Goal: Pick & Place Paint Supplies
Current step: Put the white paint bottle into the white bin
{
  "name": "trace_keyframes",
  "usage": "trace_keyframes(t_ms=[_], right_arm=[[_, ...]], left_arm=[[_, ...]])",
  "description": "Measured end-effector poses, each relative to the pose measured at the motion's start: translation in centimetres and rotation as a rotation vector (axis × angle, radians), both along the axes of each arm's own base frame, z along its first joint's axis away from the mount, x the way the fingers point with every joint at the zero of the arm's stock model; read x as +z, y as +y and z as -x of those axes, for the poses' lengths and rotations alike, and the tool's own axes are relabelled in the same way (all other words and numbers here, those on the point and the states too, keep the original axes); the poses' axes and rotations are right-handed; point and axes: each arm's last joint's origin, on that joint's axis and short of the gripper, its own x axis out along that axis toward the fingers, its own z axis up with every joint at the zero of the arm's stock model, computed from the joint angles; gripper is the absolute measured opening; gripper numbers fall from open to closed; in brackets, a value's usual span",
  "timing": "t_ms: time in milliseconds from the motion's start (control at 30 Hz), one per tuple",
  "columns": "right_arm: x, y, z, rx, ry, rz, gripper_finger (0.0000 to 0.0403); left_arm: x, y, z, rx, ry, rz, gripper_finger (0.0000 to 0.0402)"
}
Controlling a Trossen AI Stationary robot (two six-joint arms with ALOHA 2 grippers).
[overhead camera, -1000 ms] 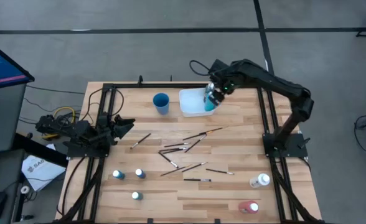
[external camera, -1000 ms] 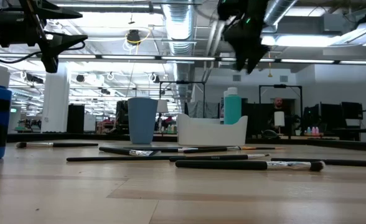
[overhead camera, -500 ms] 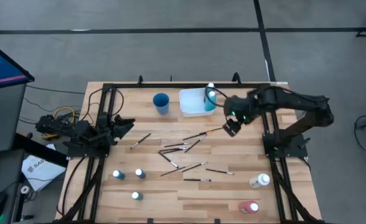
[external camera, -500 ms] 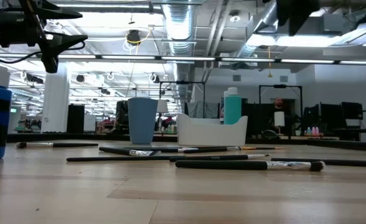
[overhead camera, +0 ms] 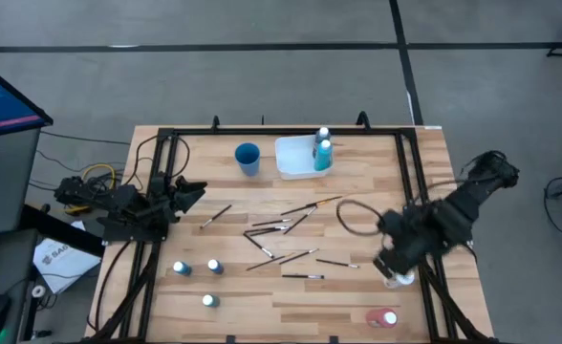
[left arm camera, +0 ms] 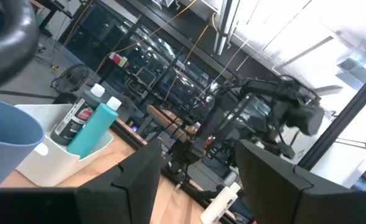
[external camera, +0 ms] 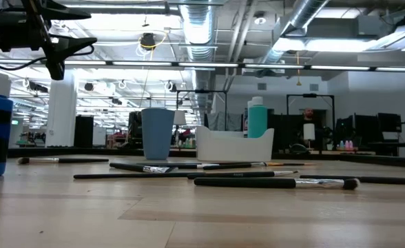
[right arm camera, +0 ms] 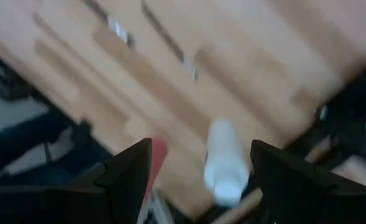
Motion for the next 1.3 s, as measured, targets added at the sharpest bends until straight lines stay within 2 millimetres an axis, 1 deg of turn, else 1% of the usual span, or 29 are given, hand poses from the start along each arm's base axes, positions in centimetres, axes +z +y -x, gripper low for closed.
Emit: trace_keyframes(t_ms=[100,200,367,467,633,867,1033,1200,1300], right_arm=[[-0.5,2.1,1.1,0.006,0.034,-0.013,0.0265],[-1.0,3.5,2.0,0.000,0.063,-0.014,0.0265],[-3.4,4.5,3.6,-0.042,0.215,-0.004,0.0265],[-4.5,4.7,4.4,-0.074,0.246,0.028,0.0265],[-5.0,5.2,4.8,-0.079,0.223,-0.011,0.0265],[-6.2,5.5,5.3,-0.062,0.205,0.014,0.0265],[-7.4,5.1,5.5,-0.058,0.200,0.012,0.0265],[-7.3,4.3,5.8,-0.047,0.192,0.006,0.0265],[-7.6,4.1,5.8,-0.031,0.155,-0.004,0.0265]], left_arm=[[0.0,0.0,0.0,-0.001,0.000,0.000,0.0199],[0.0,0.0,0.0,0.000,0.000,0.000,0.0199],[0.0,0.0,0.0,-0.001,-0.002,0.004,0.0199],[0.0,0.0,0.0,-0.001,-0.002,0.004,0.0199],[0.1,0.0,0.0,-0.001,-0.007,0.006,0.0199],[0.1,0.0,0.0,-0.002,-0.009,0.010,0.0199],[0.1,0.0,0.0,-0.001,-0.009,0.006,0.0199],[0.1,0.0,0.0,-0.001,-0.009,0.007,0.0199],[0.1,0.0,0.0,-0.001,-0.009,0.007,0.0199]])
